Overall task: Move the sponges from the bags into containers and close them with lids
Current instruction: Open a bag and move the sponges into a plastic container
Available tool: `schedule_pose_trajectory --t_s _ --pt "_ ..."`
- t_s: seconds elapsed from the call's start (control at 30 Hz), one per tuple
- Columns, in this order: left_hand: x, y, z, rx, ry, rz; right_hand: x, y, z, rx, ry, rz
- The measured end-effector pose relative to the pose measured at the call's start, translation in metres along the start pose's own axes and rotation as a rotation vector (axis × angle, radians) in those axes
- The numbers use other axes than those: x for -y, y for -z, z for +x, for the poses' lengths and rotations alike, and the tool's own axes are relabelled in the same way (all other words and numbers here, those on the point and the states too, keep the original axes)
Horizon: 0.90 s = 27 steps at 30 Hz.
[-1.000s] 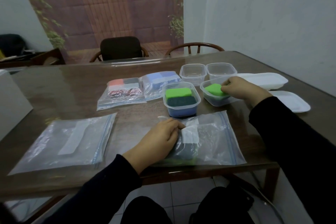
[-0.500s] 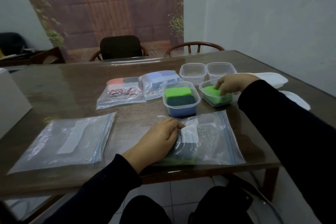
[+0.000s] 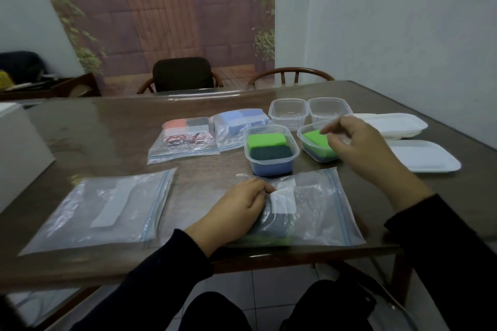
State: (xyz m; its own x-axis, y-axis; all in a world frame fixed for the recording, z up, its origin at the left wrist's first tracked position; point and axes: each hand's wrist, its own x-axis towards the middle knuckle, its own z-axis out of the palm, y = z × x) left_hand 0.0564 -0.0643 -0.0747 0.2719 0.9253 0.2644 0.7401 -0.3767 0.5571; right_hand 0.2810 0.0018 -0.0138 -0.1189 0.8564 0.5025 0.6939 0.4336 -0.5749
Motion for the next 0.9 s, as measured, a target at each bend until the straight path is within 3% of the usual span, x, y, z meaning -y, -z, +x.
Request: schedule_pose_trajectory --t_s 0.2,0.33,0.47,0.53,0.67,0.9 --pt "-0.001 -0.001 -0.002 -0.029 0.025 -0.046 -0.016 -0.001 -0.056 -0.036 -0.232 0.343" --pt "0.001 -0.002 -0.003 -0.056 0.049 -0.042 -0.013 0.003 -0.074 0.212 -0.232 0.487" --pt "0.004 -0.003 -0.004 -0.074 0.069 -0.047 -0.003 0.001 -0.076 0.22 -0.236 0.61" --pt "0.004 -0.004 -0.004 -0.077 0.071 -0.052 0.005 0.0 -0.076 0.315 -0.248 0.707" --pt "0.005 -0.003 -0.004 -0.07 0.099 -0.079 0.023 -0.008 -0.074 0.66 -0.203 0.529" --pt "0.008 -0.003 -0.003 -0.07 0.097 -0.115 0.042 -0.022 -0.06 0.845 -0.235 0.219"
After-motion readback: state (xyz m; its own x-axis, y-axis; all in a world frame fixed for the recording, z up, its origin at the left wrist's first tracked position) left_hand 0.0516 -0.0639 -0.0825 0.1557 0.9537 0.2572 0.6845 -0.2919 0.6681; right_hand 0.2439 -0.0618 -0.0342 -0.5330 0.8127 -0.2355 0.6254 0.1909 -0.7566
